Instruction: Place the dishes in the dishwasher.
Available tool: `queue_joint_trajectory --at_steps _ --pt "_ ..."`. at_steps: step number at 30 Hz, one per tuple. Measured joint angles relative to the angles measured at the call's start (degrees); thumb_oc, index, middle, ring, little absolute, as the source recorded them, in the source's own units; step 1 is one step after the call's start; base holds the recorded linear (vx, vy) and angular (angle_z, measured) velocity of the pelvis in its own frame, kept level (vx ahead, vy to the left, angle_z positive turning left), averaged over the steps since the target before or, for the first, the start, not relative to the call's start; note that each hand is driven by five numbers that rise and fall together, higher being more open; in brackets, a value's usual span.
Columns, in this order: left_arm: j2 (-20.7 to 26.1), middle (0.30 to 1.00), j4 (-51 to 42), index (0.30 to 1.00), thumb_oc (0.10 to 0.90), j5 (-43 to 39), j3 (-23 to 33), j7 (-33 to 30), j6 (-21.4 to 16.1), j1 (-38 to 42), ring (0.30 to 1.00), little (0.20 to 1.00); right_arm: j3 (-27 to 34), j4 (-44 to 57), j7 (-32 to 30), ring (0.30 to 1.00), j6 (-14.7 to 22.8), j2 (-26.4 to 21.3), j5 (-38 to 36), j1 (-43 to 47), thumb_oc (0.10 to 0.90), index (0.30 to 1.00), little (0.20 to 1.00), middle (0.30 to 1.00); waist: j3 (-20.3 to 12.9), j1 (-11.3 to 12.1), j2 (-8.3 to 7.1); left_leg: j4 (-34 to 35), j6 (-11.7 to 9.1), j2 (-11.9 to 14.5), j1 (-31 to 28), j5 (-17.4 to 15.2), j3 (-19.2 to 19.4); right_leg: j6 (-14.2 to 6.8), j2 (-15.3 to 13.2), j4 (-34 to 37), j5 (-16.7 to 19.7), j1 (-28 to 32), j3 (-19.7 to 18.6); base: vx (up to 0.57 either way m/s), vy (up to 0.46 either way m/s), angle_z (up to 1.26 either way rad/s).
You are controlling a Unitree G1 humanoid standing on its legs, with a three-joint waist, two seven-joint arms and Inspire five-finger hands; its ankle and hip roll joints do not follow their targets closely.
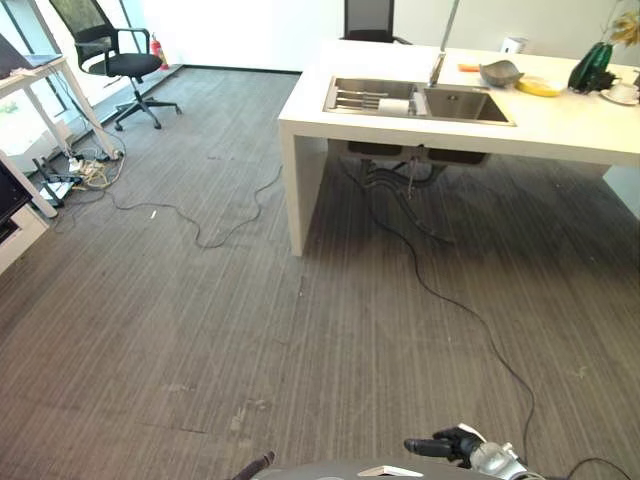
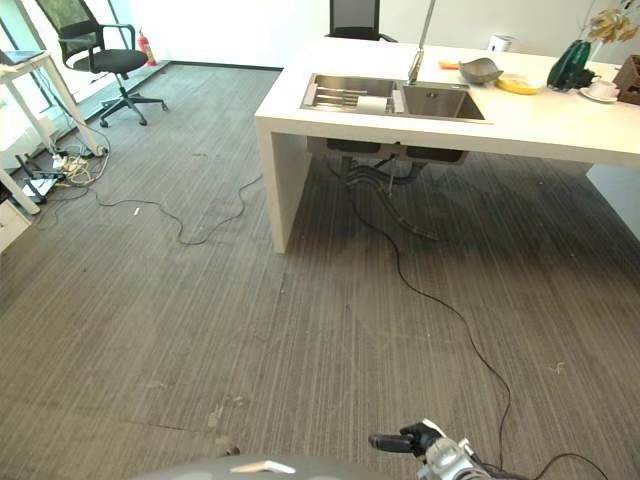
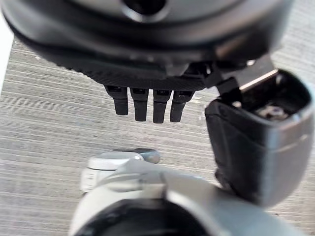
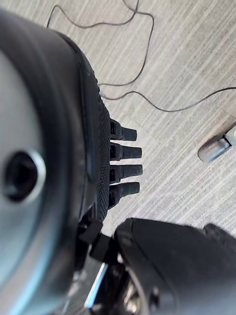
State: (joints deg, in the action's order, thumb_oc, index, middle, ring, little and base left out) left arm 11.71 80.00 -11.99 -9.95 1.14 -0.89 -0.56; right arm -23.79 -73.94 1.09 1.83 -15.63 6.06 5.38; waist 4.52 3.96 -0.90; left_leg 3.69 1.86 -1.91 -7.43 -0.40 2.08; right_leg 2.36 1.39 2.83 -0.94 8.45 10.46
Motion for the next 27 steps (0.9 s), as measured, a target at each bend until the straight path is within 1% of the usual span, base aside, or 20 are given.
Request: queue_joint_trajectory --at_steps 4,9,13,15,18,24,27 --pt "-0.07 0.900 -1.98 0.900 0.800 0.01 -0.15 -0.04 -0.74 2.15 0.900 0.900 0.05 0.40 -0.11 0.900 0.44 0.39 0.69 -0.24 0.800 0.900 0.900 0.900 1.16 -0.16 0.58 1.34 0.21 -0.22 -1.84 0.14 0.31 -0.47 -0.02 1.52 0.35 1.56 -0.39 -0.01 -0.001 -0.05" --pt "0.05 0.900 -3.79 0.900 0.800 -0.07 -0.12 0.11 -1.56 2.16 0.900 0.900 0.22 -0.19 -0.76 0.900 0.59 0.52 0.54 -0.58 0.800 0.900 0.900 0.900 2.09 -1.20 -0.01 1.43 0.22 -0.41 -2.16 0.15 0.60 -0.56 -0.08 2.76 0.65 2.60 -0.72 -0.01 -0.002 -0.03" --pt "0.11 0.900 -7.07 0.900 0.800 -1.29 -1.14 -1.00 -1.65 1.54 0.900 0.900 6.07 -1.15 -1.71 0.900 0.82 0.59 -4.45 -3.67 0.800 0.900 0.900 0.900 2.77 -1.28 0.31 1.43 0.21 -0.45 -2.50 0.16 0.59 -0.56 -0.09 2.75 0.65 2.72 -0.69 -0.01 -0.002 0.00" --pt "0.39 0.900 -8.59 0.900 0.800 -1.28 -2.27 -1.54 -2.05 0.70 0.900 0.900 6.34 -1.15 -1.96 0.900 0.77 0.57 -6.18 -4.34 0.800 0.900 0.900 0.900 2.89 -1.27 0.36 1.43 0.21 -0.46 -2.44 0.17 0.57 -0.56 -0.11 2.75 0.65 2.76 -0.66 -0.02 -0.004 0.01" --pt "0.57 0.900 -8.84 0.900 0.800 -1.28 -2.31 -2.18 -2.88 0.43 0.900 0.900 6.35 -0.62 -2.71 0.900 1.16 0.57 -6.43 -5.18 0.800 0.900 0.900 0.900 3.56 -1.47 0.24 1.45 0.20 -0.45 -2.37 0.15 0.55 -0.56 -0.11 2.77 0.64 2.88 -0.67 -0.01 -0.003 0.00" --pt "0.49 0.900 -8.53 0.900 0.800 -1.52 -2.17 -3.25 -3.53 0.34 0.900 0.900 6.81 -0.02 -4.05 0.900 1.88 0.82 -8.95 -5.70 0.800 0.900 0.900 0.900 3.76 -1.70 0.16 1.53 -0.09 -0.42 -2.40 -0.07 0.55 -0.57 -0.10 2.80 0.65 2.81 -0.69 0.00 0.000 0.00" --pt "0.43 0.900 -8.26 0.900 0.800 -2.14 -2.18 -3.44 -3.63 0.23 0.900 0.900 7.67 1.88 -4.53 0.900 2.49 1.06 -12.09 -6.36 0.800 0.900 0.900 0.900 3.77 -1.96 0.19 1.57 -0.11 -0.40 -2.40 -0.09 0.59 -0.61 -0.09 2.82 0.71 2.80 -0.74 0.00 0.000 0.00"
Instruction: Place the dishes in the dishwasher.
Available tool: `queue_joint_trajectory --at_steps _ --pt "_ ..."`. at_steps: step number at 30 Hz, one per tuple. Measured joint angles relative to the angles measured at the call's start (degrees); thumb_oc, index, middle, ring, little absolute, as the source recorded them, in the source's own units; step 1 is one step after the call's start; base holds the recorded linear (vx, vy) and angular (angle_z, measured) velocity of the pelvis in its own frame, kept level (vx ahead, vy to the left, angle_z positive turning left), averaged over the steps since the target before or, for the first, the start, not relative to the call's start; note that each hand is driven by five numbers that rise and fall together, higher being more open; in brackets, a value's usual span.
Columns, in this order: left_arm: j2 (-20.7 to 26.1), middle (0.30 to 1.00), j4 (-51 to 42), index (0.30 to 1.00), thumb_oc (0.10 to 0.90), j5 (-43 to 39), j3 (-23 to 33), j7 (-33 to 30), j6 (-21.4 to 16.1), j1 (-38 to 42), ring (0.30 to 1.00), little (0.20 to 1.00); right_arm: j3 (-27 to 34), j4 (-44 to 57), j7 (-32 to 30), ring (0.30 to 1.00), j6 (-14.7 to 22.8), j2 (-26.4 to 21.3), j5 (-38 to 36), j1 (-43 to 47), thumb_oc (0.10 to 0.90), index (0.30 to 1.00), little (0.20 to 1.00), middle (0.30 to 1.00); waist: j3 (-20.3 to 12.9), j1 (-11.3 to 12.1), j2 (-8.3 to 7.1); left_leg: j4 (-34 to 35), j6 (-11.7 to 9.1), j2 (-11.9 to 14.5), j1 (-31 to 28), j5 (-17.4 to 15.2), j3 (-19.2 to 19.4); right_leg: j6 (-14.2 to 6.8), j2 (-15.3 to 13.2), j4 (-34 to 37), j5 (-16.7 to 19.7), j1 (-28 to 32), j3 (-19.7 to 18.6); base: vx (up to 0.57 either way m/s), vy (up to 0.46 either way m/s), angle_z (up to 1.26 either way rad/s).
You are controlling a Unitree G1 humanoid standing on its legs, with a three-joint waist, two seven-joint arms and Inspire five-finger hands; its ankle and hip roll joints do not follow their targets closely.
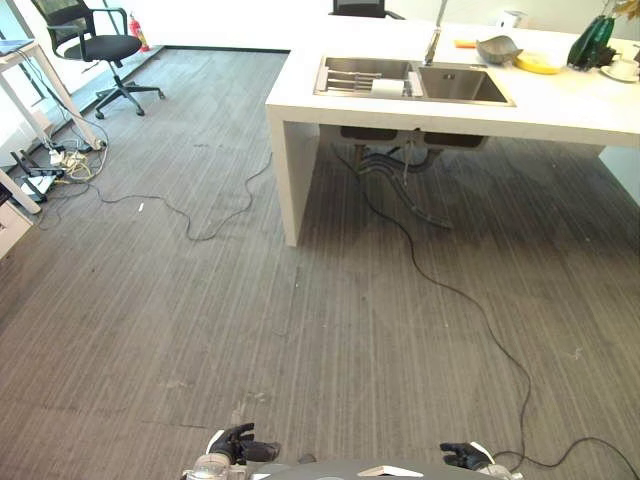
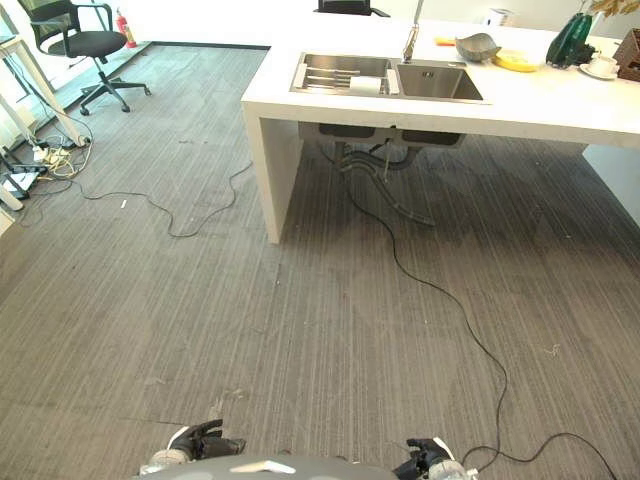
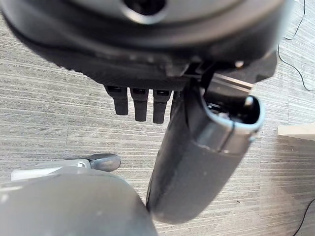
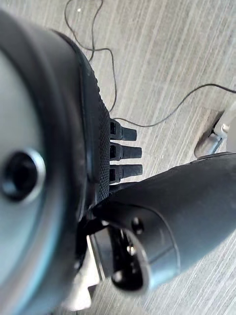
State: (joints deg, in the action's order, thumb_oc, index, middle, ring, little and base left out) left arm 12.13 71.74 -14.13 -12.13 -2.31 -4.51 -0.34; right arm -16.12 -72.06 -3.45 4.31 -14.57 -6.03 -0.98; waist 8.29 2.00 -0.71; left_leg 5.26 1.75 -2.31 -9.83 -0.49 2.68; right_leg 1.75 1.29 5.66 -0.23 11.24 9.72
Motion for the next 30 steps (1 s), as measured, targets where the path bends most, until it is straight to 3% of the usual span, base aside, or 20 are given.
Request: queue_joint_trajectory --at_steps 6,25,27,28,30 --pt "-0.17 0.900 -0.04 0.900 0.800 -0.07 -0.11 -1.41 -0.51 -0.18 0.900 0.900 1.53 0.48 -1.23 0.900 1.45 1.33 -5.49 0.00 0.800 0.900 0.900 0.900 -0.03 -0.26 0.15 -0.08 0.06 0.01 -0.23 0.05 0.21 0.06 0.00 -0.02 0.17 -0.12 -0.18 0.00 0.000 0.00" --pt "-0.76 0.900 2.34 0.900 0.800 -1.12 1.29 -2.19 -1.27 -0.58 0.900 0.900 1.48 -0.20 -1.30 0.900 1.45 1.90 -9.86 0.00 0.800 0.900 0.900 0.900 -1.16 -1.04 0.43 -0.09 -0.08 0.51 -0.48 -0.06 1.59 0.32 0.52 0.17 0.16 -0.45 -1.43 0.03 -0.055 -0.04" --pt "-0.44 0.900 3.65 0.900 0.800 -2.07 2.58 -2.09 -1.34 -0.33 0.900 0.900 1.42 -0.37 -0.62 0.900 1.46 2.06 -9.92 0.46 0.800 0.900 0.900 0.900 -1.15 -0.63 0.16 -4.37 -1.91 0.76 2.83 -1.07 1.94 0.68 0.66 0.03 -0.46 -1.87 -1.77 -0.06 -0.123 -0.06" --pt "-0.04 0.900 3.89 0.900 0.800 -2.85 2.63 -2.17 -1.45 0.84 0.900 0.900 1.42 -0.69 -0.52 0.900 1.48 2.42 -9.95 0.87 0.800 0.900 0.900 0.900 -1.14 -0.49 -1.36 -7.67 -2.80 0.29 5.15 -1.40 2.23 1.38 -0.39 0.22 0.08 -2.50 -1.87 0.01 -0.131 -0.10" --pt "-0.13 0.900 4.53 0.900 0.800 -4.44 4.57 -2.10 -1.71 2.40 0.900 0.900 1.48 -1.22 -0.59 0.900 1.60 2.11 -9.98 1.49 0.800 0.900 0.900 0.900 -0.05 0.41 -2.36 -18.41 -6.44 -0.09 11.22 -2.49 1.70 2.22 -1.47 0.26 1.04 -2.90 -1.24 0.06 -0.086 0.04"
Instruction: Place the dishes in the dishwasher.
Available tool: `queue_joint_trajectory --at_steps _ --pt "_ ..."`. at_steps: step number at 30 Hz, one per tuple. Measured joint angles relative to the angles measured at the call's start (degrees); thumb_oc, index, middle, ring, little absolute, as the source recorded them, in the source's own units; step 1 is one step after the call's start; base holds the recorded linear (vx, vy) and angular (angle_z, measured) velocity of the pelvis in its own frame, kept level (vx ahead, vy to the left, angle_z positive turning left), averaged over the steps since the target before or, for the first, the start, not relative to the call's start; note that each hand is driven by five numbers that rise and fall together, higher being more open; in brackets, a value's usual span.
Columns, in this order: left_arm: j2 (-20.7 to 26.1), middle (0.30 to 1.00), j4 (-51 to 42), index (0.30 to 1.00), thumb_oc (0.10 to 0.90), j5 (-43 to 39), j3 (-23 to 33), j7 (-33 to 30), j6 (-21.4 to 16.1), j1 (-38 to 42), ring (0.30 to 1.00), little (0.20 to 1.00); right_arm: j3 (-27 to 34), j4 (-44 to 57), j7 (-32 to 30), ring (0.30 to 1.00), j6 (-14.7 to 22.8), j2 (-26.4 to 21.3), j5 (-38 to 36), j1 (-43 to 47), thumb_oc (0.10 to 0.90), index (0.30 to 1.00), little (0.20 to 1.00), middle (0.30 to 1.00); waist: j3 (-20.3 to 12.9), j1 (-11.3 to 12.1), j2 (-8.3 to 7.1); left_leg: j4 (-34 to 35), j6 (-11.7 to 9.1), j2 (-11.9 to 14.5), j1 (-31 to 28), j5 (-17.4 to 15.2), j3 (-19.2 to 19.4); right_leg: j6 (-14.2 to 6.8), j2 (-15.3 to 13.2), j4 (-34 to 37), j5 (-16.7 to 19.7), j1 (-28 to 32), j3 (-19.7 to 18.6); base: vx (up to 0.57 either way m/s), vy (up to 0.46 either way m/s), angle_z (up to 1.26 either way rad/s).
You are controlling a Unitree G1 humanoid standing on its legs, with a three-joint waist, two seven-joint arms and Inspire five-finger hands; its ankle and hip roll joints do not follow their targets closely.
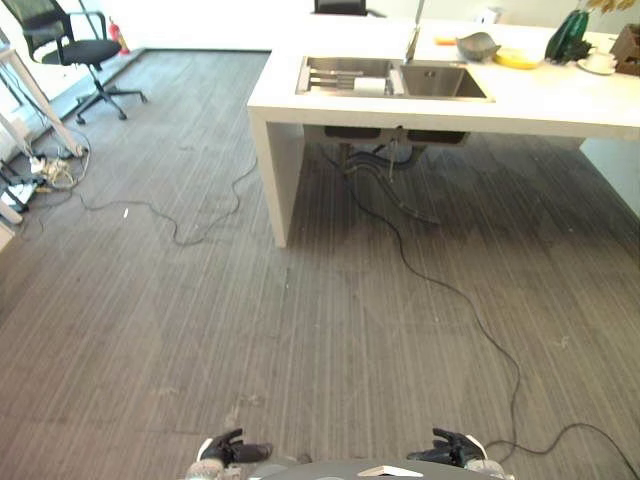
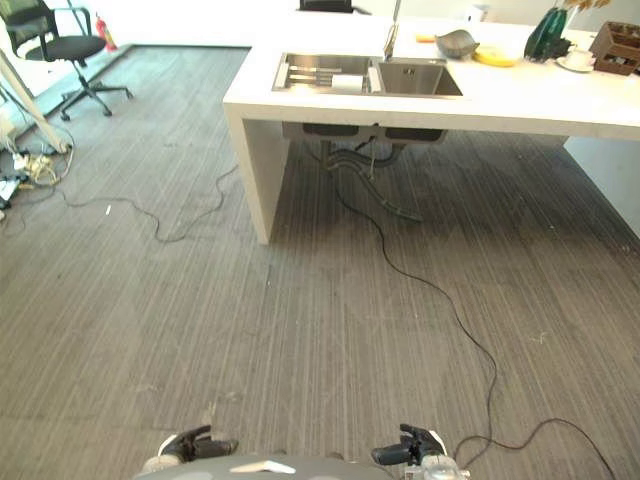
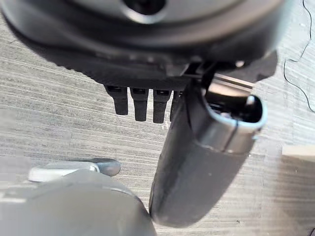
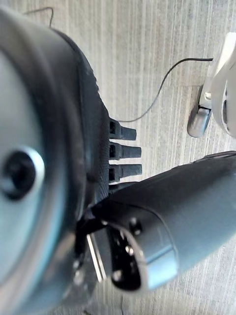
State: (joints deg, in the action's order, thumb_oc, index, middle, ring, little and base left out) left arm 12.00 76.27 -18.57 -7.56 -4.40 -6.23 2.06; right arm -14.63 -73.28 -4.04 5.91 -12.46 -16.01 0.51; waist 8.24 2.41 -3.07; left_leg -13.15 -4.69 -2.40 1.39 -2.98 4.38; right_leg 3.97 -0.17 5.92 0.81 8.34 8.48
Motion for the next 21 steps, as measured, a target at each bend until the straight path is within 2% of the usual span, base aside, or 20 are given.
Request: queue_joint_trajectory --at_steps 1,2,3,4,6,7,8,9,10,11,13,14,15,16,17,18,20,21 --pt "0.00 0.900 -0.10 0.900 0.800 -0.68 -0.01 -0.07 -0.35 1.13 0.900 0.900 -0.12 -0.38 -0.03 0.900 -0.22 -0.39 0.00 0.14 0.800 0.900 0.900 0.900 0.99 0.65 -0.38 -6.33 -1.36 0.31 3.42 -0.49 -0.03 0.32 -0.38 0.02 0.14 0.18 0.46 0.09 0.002 0.21" --pt "-0.03 0.900 -0.19 0.900 0.800 -1.06 -0.07 -0.08 -0.73 1.38 0.900 0.900 0.01 -1.05 -0.08 0.900 -0.21 -0.48 0.05 0.49 0.800 0.900 0.900 0.900 1.15 0.81 -0.06 -7.64 -2.10 1.00 5.35 -0.81 0.26 1.25 -0.41 -0.11 -1.09 0.72 0.81 0.27 0.022 0.27" --pt "-0.07 0.900 0.23 0.900 0.800 -1.07 -0.12 -0.11 -0.86 2.38 0.900 0.900 -0.17 -1.99 -0.27 0.900 -0.31 -0.62 0.05 0.83 0.800 0.900 0.900 0.900 1.44 0.65 0.17 -6.72 -2.16 2.14 6.38 -0.65 1.19 1.06 -0.40 0.15 -1.36 0.55 1.94 0.29 0.046 0.55" --pt "-0.29 0.900 0.30 0.900 0.800 -1.09 -0.14 -0.03 -0.80 3.48 0.900 0.900 0.07 -2.71 -0.38 0.900 -0.57 -1.17 0.09 1.43 0.800 0.900 0.900 0.900 2.39 0.61 1.02 -2.38 -2.79 4.70 9.20 1.06 2.44 0.85 0.02 0.12 -2.60 0.84 2.67 0.30 0.046 0.49" --pt "-0.68 0.900 0.51 0.900 0.800 -1.30 0.09 -0.16 -1.23 4.53 0.900 0.900 0.02 -4.03 -0.38 0.900 -0.72 -1.62 0.10 2.31 0.800 0.900 0.900 0.900 3.15 1.68 1.43 7.89 -2.88 6.30 9.83 5.17 4.43 0.71 0.02 0.15 -2.83 0.53 2.66 0.24 0.058 0.18" --pt "-0.68 0.900 0.51 0.900 0.800 -1.30 0.09 -0.16 -1.23 4.53 0.900 0.900 0.02 -4.03 -0.38 0.900 -0.72 -1.62 0.10 2.31 0.800 0.900 0.900 0.900 3.15 1.68 1.43 7.89 -2.88 6.30 9.83 5.17 4.43 0.71 0.02 0.15 -2.83 0.53 2.66 0.41 0.105 0.15" --pt "-0.93 0.900 0.53 0.900 0.800 -2.14 -0.15 -0.04 -1.28 4.52 0.900 0.900 -0.15 -4.16 -0.35 0.900 -0.83 -2.35 0.09 2.66 0.800 0.900 0.900 0.900 3.45 2.53 3.23 19.11 -5.58 8.89 11.32 11.21 5.83 0.11 1.31 0.18 -3.65 1.66 2.61 0.24 0.060 0.17" --pt "-0.93 0.900 0.53 0.900 0.800 -2.14 -0.15 -0.04 -1.28 4.52 0.900 0.900 -0.15 -4.16 -0.35 0.900 -0.83 -2.35 0.09 2.66 0.800 0.900 0.900 0.900 3.45 2.53 3.23 19.11 -5.58 8.89 11.32 11.21 5.83 0.11 1.31 0.18 -3.65 1.66 2.61 0.36 0.085 0.06" --pt "-1.09 0.900 0.55 0.900 0.800 -2.28 0.25 -0.07 -1.45 4.96 0.900 0.900 -0.24 -4.69 -0.37 0.900 -0.84 -2.48 0.14 3.53 0.800 0.900 0.900 0.900 3.59 3.82 3.68 19.05 -6.30 10.10 13.27 11.14 6.46 -0.25 1.76 0.18 -4.30 1.81 1.71 0.27 0.060 -0.63" --pt "-1.52 0.900 0.36 0.900 0.800 -2.29 2.48 0.58 -2.05 5.39 0.900 0.900 -0.39 -5.87 -0.32 0.900 -0.79 -2.41 0.25 5.14 0.800 0.900 0.900 0.900 3.48 6.44 3.58 19.01 -6.11 10.72 13.91 11.56 5.55 -0.90 1.64 0.16 -5.30 2.66 -1.86 0.56 0.146 -0.88" --pt "-1.64 0.900 0.24 0.900 0.800 -2.29 2.44 0.56 -2.05 5.18 0.900 0.900 -0.25 -6.23 -0.32 0.900 -0.78 -2.35 0.27 5.05 0.800 0.900 0.900 0.900 2.88 7.04 3.29 18.88 -5.74 10.68 13.30 11.81 5.46 -1.43 1.13 0.15 -5.76 3.30 -3.28 0.51 0.153 -0.73" --pt "-1.25 0.900 0.44 0.900 0.800 -1.91 2.28 -0.08 -1.80 4.20 0.900 0.900 -0.02 -5.73 -0.38 0.900 -0.28 -2.20 0.26 4.82 0.800 0.900 0.900 0.900 1.27 6.82 2.60 18.75 -3.22 9.29 9.68 13.49 5.79 -3.81 -1.03 0.11 -8.57 6.46 -5.38 0.30 0.099 -0.67" --pt "-0.17 0.900 0.59 0.900 0.800 -0.78 2.33 -1.52 -1.72 3.46 0.900 0.900 -0.34 -6.05 -0.81 0.900 -0.33 -0.74 0.26 4.41 0.800 0.900 0.900 0.900 0.13 6.83 -0.65 18.96 -0.10 6.66 7.46 15.36 6.70 -4.90 -4.19 0.10 -10.04 8.13 -5.97 0.57 0.225 -0.91" --pt "1.22 0.900 0.50 0.900 0.800 0.30 2.11 -2.66 -1.72 2.56 0.900 0.900 -0.87 -6.20 -0.98 0.900 -0.28 0.82 0.27 3.38 0.800 0.900 0.900 0.900 -1.75 6.79 -3.65 18.96 1.78 4.31 6.49 14.75 7.62 -5.93 -6.50 -0.20 -10.22 8.67 -5.95 0.26 0.127 -0.56" --pt "2.05 0.900 -0.14 0.900 0.800 1.00 1.70 -3.24 -1.72 2.42 0.900 0.900 -1.28 -6.00 -0.97 0.900 -0.10 1.52 0.30 2.63 0.800 0.900 0.900 0.900 -2.62 6.61 -4.69 18.77 4.24 3.43 5.85 15.42 7.62 -7.15 -7.10 -0.99 -9.33 8.73 -5.53 0.48 0.252 -0.36" --pt "3.48 0.900 -2.50 0.900 0.800 2.46 -0.39 -4.82 -1.23 2.32 0.900 0.900 -1.18 -5.18 -1.22 0.900 0.67 3.31 0.28 1.69 0.800 0.900 0.900 0.900 -2.59 5.57 -5.63 18.71 6.83 2.74 3.74 13.82 7.53 -9.20 -8.08 -7.38 -8.85 7.63 -3.81 0.31 0.191 -0.08" --pt "4.14 0.900 -7.06 0.900 0.800 3.61 -3.42 -6.82 -1.23 3.91 0.900 0.900 -1.28 -2.87 -1.20 0.900 0.79 3.85 0.28 0.70 0.800 0.900 0.900 0.900 -2.47 5.21 -4.88 18.66 7.32 2.45 1.15 11.60 6.88 -12.00 -8.21 -16.75 -7.59 5.23 -4.02 0.30 0.211 0.13" --pt "4.74 0.900 -12.61 0.900 0.800 4.46 -5.56 -8.15 -0.59 3.54 0.900 0.900 -1.50 -1.31 -1.36 0.900 0.46 3.72 0.23 0.41 0.800 0.900 0.900 0.900 -2.24 4.98 -4.15 18.66 7.74 2.29 0.00 10.57 6.56 -13.36 -8.60 -24.02 -7.05 2.49 -4.43 0.12 0.114 0.14"
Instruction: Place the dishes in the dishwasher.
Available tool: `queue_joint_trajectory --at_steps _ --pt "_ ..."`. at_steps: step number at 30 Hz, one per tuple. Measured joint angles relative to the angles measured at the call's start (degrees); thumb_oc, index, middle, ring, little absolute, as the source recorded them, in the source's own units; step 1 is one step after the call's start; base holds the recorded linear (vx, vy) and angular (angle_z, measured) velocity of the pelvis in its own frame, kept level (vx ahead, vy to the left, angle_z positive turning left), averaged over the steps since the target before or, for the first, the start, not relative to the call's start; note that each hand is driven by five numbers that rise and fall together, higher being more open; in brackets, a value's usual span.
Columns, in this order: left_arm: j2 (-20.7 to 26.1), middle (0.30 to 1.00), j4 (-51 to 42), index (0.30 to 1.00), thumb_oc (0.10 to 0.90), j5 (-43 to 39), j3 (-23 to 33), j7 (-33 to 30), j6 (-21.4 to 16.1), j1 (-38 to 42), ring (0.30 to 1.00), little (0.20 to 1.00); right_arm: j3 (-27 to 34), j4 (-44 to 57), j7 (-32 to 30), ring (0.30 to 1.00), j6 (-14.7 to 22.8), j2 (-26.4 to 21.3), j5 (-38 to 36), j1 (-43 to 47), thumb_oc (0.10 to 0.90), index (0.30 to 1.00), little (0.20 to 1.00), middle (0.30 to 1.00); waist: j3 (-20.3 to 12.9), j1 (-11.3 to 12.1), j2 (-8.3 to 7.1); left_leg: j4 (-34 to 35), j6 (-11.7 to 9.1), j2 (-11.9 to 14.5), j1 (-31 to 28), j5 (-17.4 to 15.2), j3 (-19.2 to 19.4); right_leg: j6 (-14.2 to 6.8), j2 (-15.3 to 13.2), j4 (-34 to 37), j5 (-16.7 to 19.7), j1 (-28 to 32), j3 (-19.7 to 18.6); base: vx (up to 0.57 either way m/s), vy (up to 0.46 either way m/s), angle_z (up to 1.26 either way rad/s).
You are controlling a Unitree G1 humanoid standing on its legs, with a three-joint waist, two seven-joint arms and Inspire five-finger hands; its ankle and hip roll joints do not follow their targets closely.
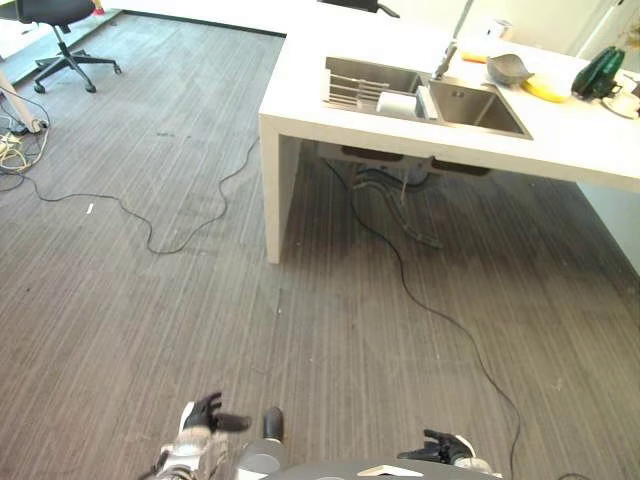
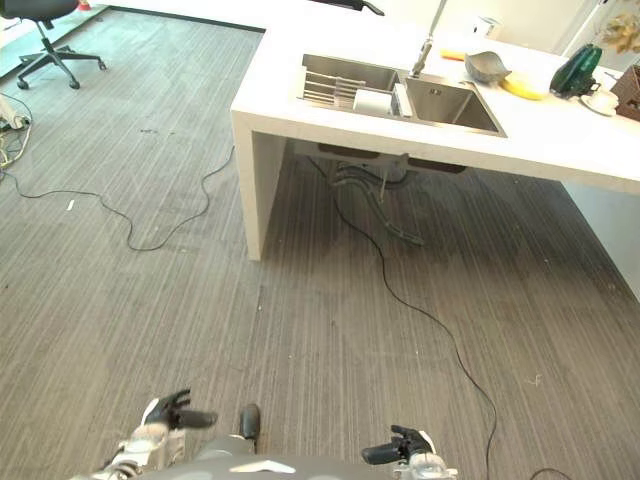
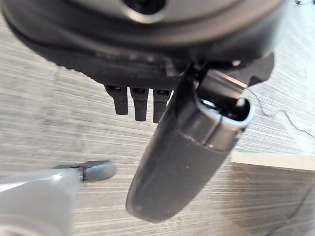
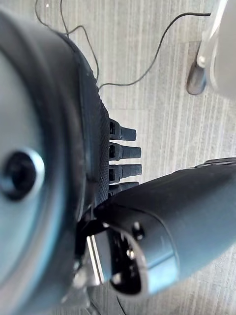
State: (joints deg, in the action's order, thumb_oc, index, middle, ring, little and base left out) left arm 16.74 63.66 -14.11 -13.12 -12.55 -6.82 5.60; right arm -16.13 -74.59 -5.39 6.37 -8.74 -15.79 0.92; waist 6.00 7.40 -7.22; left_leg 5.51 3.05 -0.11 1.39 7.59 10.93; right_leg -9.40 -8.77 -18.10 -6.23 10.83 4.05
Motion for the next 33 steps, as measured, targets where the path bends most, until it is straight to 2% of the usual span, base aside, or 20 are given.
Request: queue_joint_trajectory --at_steps 1,2,3,6,9,10,11,12,14,17,19,20,22,24,26,28,30,31,32,33 --pt "0.84 0.900 -6.27 0.900 0.800 0.41 -1.61 -0.89 0.11 -0.75 0.900 0.900 0.00 1.72 0.02 0.900 -0.07 -0.32 0.00 -0.02 0.800 0.900 0.900 0.900 0.49 -0.07 0.64 -0.01 0.35 -0.04 -0.80 -0.55 -0.19 -1.54 -0.42 -7.41 0.98 -3.15 -0.07 0.14 0.120 0.33" --pt "3.06 0.900 -18.21 0.900 0.800 2.38 -3.54 -1.94 -1.55 -0.78 0.900 0.900 0.42 5.43 -0.07 0.900 0.43 -0.83 -0.09 -0.15 0.800 0.900 0.900 0.900 1.18 -0.63 1.69 -0.04 0.82 -0.63 -1.76 -1.16 -0.83 -5.59 -1.70 -20.39 3.12 -9.83 -0.45 0.25 0.165 0.33" --pt "3.90 0.900 -22.61 0.900 0.800 3.52 -3.83 -2.55 -1.77 -0.04 0.900 0.900 0.46 6.96 -0.31 0.900 0.56 -0.95 -0.14 -0.32 0.800 0.900 0.900 0.900 1.49 -0.85 1.99 -0.06 1.17 -0.73 -2.36 -1.64 -0.92 -5.66 -1.49 -22.62 3.31 -11.23 -1.12 0.36 0.200 0.32" --pt "9.29 0.900 -45.46 0.900 0.800 8.24 -1.28 -6.32 -4.41 0.56 0.900 0.900 2.72 14.96 -0.32 0.900 2.86 -2.24 -0.25 0.35 0.800 0.900 0.900 0.900 5.12 -3.40 6.40 -0.66 2.30 0.32 -7.32 -4.42 -2.38 -5.32 0.38 -33.33 1.87 -19.74 -0.56 0.36 0.085 0.16" --pt "12.55 0.900 -58.47 0.900 0.800 12.95 3.38 -8.53 -6.72 3.50 0.900 0.900 2.62 16.54 -0.38 0.900 3.10 -4.07 -0.12 0.70 0.800 0.900 0.900 0.900 5.27 -5.16 8.04 -0.68 0.83 0.71 -10.03 -7.10 -2.01 -3.39 -2.26 -24.78 0.12 -25.41 5.34 0.50 -0.149 0.02" --pt "12.63 0.900 -62.18 0.900 0.800 14.09 4.85 -9.53 -7.41 5.48 0.900 0.900 2.80 15.06 -0.19 0.900 3.00 -4.57 -0.05 0.48 0.800 0.900 0.900 0.900 5.22 -4.92 7.82 -0.55 -0.37 0.56 -10.93 -8.07 -1.97 -2.59 -5.39 -13.19 0.13 -25.27 11.85 0.44 -0.247 0.04" --pt "12.69 0.900 -63.15 0.900 0.800 14.69 5.58 -10.03 -8.23 6.69 0.900 0.900 2.79 14.29 -0.18 0.900 2.79 -4.65 -0.03 0.49 0.800 0.900 0.900 0.900 5.13 -4.94 7.24 -0.51 -0.91 0.03 -11.27 -8.45 -2.07 -2.89 -7.01 -8.70 0.86 -26.01 13.03 0.41 -0.267 0.14" --pt "12.58 0.900 -63.68 0.900 0.800 14.84 5.75 -10.21 -9.03 9.26 0.900 0.900 3.09 11.93 -0.18 0.900 2.13 -4.66 -0.03 0.20 0.800 0.900 0.900 0.900 4.26 -5.28 5.86 -0.52 -1.73 -0.85 -11.71 -9.19 -2.71 -3.70 -9.05 1.35 3.41 -26.33 12.44 0.19 -0.107 0.19" --pt "12.60 0.900 -63.99 0.900 0.800 14.92 5.37 -10.12 -9.78 9.81 0.900 0.900 3.46 9.45 -0.29 0.900 0.89 -4.17 -0.14 -0.58 0.800 0.900 0.900 0.900 3.87 -5.85 4.91 -0.53 -2.65 -0.19 -13.39 -10.02 -3.35 -2.50 -9.48 7.72 6.85 -26.05 10.95 0.36 -0.271 0.33" --pt "10.95 0.900 -63.36 0.900 0.800 14.88 1.53 -9.40 -9.06 9.93 0.900 0.900 4.96 7.30 -0.15 0.900 0.92 -2.69 0.42 -1.73 0.800 0.900 0.900 0.900 2.21 -8.13 3.46 -0.55 -7.35 3.56 -15.64 -13.09 -7.70 -4.17 -10.09 18.29 14.66 -21.39 0.37 0.49 -0.462 0.68" --pt "11.10 0.900 -63.67 0.900 0.800 14.89 -0.20 -7.99 -8.93 9.31 0.900 0.900 4.68 7.34 -0.06 0.900 -0.07 -1.34 0.61 -2.48 0.800 0.900 0.900 0.900 1.50 -8.09 2.08 -0.56 -10.89 6.50 -18.00 -14.60 -9.39 -3.11 -9.28 19.64 16.75 -16.84 -2.29 0.25 -0.263 0.52" --pt "8.39 0.900 -63.69 0.900 0.800 14.83 -0.03 -7.99 -8.68 7.52 0.900 0.900 4.95 7.38 0.27 0.900 -0.57 -3.19 1.16 -2.15 0.800 0.900 0.900 0.900 1.68 -8.00 5.91 -1.08 -12.96 10.81 -19.25 -14.62 -8.68 -2.54 -5.13 19.19 18.65 -15.55 -1.00 0.20 -0.247 0.12" --pt "7.80 0.900 -64.19 0.900 0.800 14.83 -0.02 -7.12 -8.68 5.65 0.900 0.900 4.75 8.32 0.00 0.900 -0.57 -5.98 2.34 -1.44 0.800 0.900 0.900 0.900 1.52 -8.29 7.55 -3.97 -16.04 13.68 -17.53 -10.09 -7.11 -0.61 -2.09 19.46 16.48 -14.98 0.56 0.24 -0.375 -0.05" --pt "7.50 0.900 -65.35 0.900 0.800 14.57 1.67 -6.82 -8.52 3.65 0.900 0.900 2.99 7.22 -0.23 0.900 -1.68 -7.28 3.20 1.06 0.800 0.900 0.900 0.900 1.20 -7.97 8.87 -6.21 -16.64 17.04 -17.67 -5.89 -6.32 2.08 2.15 19.35 15.00 -14.19 0.56 0.19 -0.463 -0.37" --pt "5.44 0.900 -66.33 0.900 0.800 12.02 3.44 -6.82 -8.60 4.45 0.900 0.900 0.00 7.42 -0.45 0.900 -1.66 -6.88 3.96 1.68 0.800 0.900 0.900 0.900 1.17 -6.77 7.22 -20.76 -15.81 19.95 -10.51 -2.16 -11.30 6.73 4.75 15.85 11.46 -14.78 3.29 0.18 -0.490 -0.25" --pt "5.17 0.900 -66.96 0.900 0.800 10.82 3.34 -6.56 -8.84 4.10 0.900 0.900 0.80 7.18 -0.31 0.900 -1.17 -5.52 3.94 2.09 0.800 0.900 0.900 0.900 2.63 -5.77 4.02 -33.33 -15.56 18.81 -2.90 1.89 -12.59 8.94 4.59 16.16 10.08 -11.64 3.23 0.21 -0.334 0.02" --pt "6.49 0.900 -67.31 0.900 0.800 10.90 3.35 -5.95 -8.66 3.68 0.900 0.900 1.11 7.61 -0.84 0.900 -1.20 -5.88 3.13 2.84 0.800 0.900 0.900 0.900 3.21 -5.03 3.29 -38.46 -15.48 14.74 1.86 -2.50 -12.49 10.97 4.44 17.81 8.55 -8.95 3.01 0.21 -0.227 -0.17" --pt "6.80 0.900 -68.70 0.900 0.800 11.30 3.47 -6.15 -8.80 3.33 0.900 0.900 1.50 7.41 -1.31 0.900 -1.18 -6.60 2.06 3.55 0.800 0.900 0.900 0.900 3.94 -3.13 3.35 -38.25 -15.56 8.94 4.96 -7.23 -12.74 10.20 3.93 20.28 9.50 -6.78 1.81 0.25 -0.103 -0.22" --pt "6.98 0.900 -68.92 0.900 0.800 11.45 3.43 -6.18 -8.89 3.37 0.900 0.900 1.58 7.33 -1.47 0.900 -1.11 -6.64 1.94 3.71 0.800 0.900 0.900 0.900 4.29 -2.94 3.26 -35.80 -14.55 6.85 6.18 -8.75 -11.43 10.74 3.86 21.70 9.09 -5.58 1.78 0.36 -0.088 -0.12" --pt "6.13 0.900 -69.12 0.900 0.800 11.42 3.37 -6.36 -8.98 3.41 0.900 0.900 1.72 6.61 -1.64 0.900 -1.02 -6.84 1.68 3.92 0.800 0.900 0.900 0.900 4.60 -2.76 3.33 -25.74 -12.31 3.58 7.56 -9.32 -8.52 10.18 3.66 24.04 8.96 -3.78 2.43 0.31 0.036 0.08"
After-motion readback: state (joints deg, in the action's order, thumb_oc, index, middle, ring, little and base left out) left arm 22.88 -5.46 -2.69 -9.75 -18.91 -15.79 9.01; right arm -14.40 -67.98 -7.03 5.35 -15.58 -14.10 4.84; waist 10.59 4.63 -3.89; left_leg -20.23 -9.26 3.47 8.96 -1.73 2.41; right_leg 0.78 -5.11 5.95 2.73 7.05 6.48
